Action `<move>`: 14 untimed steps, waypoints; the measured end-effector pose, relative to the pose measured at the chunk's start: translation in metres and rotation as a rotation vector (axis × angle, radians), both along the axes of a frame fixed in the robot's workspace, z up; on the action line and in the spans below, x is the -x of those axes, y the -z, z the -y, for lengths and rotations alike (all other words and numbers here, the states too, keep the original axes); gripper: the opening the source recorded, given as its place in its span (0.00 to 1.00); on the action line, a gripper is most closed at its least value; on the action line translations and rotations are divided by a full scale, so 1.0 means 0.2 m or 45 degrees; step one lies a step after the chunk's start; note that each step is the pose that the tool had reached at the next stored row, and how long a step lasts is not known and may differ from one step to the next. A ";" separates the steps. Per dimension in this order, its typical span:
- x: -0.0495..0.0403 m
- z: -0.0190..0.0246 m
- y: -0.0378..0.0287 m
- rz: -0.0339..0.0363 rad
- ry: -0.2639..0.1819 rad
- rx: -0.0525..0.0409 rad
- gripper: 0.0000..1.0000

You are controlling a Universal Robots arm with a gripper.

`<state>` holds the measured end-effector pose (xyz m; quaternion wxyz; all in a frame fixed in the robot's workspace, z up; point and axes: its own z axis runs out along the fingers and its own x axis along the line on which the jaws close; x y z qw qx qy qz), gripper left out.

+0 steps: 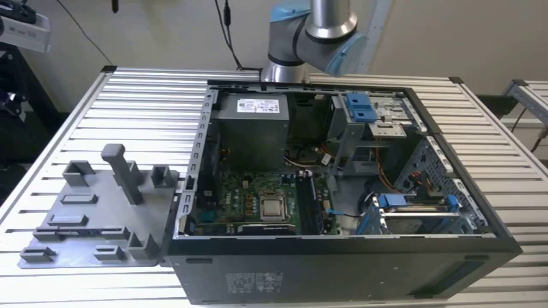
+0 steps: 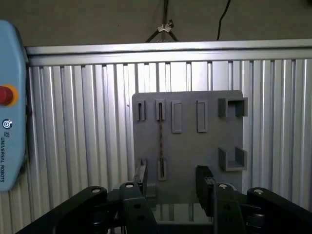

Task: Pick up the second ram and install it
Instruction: 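Pick up the second ram and move it above second insertion slot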

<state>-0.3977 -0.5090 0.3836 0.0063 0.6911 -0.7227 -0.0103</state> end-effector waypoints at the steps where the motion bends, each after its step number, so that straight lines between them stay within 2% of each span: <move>1: 0.000 0.000 0.000 0.0000 0.000 0.000 0.54; 10: 0.000 0.000 0.007 0.0000 0.000 0.002 0.54; 14: 0.000 0.000 0.038 0.0000 0.000 0.005 0.54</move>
